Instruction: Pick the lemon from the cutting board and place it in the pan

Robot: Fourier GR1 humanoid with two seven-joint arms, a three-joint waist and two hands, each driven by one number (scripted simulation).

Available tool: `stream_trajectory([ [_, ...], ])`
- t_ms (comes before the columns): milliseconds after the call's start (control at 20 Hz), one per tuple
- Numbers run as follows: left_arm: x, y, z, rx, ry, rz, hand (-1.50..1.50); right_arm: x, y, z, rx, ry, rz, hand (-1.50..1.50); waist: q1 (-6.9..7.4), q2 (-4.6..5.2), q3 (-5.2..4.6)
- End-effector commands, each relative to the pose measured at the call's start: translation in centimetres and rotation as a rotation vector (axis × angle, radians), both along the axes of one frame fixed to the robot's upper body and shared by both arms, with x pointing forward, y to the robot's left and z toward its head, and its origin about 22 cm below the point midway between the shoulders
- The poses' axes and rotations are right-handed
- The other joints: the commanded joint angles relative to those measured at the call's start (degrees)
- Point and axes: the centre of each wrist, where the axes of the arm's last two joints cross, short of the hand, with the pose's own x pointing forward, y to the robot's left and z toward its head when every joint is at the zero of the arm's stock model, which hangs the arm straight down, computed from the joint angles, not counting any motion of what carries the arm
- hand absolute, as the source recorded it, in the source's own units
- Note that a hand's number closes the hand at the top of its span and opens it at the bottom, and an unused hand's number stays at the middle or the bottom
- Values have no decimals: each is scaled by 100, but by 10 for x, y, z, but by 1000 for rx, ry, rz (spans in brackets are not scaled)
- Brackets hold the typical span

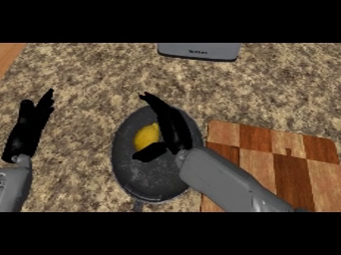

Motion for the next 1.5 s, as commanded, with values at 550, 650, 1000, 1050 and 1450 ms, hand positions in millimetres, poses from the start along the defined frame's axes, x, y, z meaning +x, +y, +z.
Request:
stream_trajectory([
  [550, -17, 17, -4, -3, 24, 114, 0, 33, -34, 16, 246, -33, -233, -150, -621, -165, -8],
  [650, -35, 23, -24, 11, 34, 112, 0, 50, -57, 22, 250, -29, -274, -150, -615, -159, -11],
  [1000, -25, 18, -9, -3, 40, 120, 0, 44, -166, 30, 278, -64, -268, -150, -699, -174, -10],
  [1050, -34, 35, -10, 11, 35, 140, 0, 27, -196, 28, 276, -53, -242, -150, -807, -204, -10],
  [1450, -25, 39, -7, 5, 39, 120, 0, 11, -286, 59, 273, -29, -198, -150, -698, -169, -12],
])
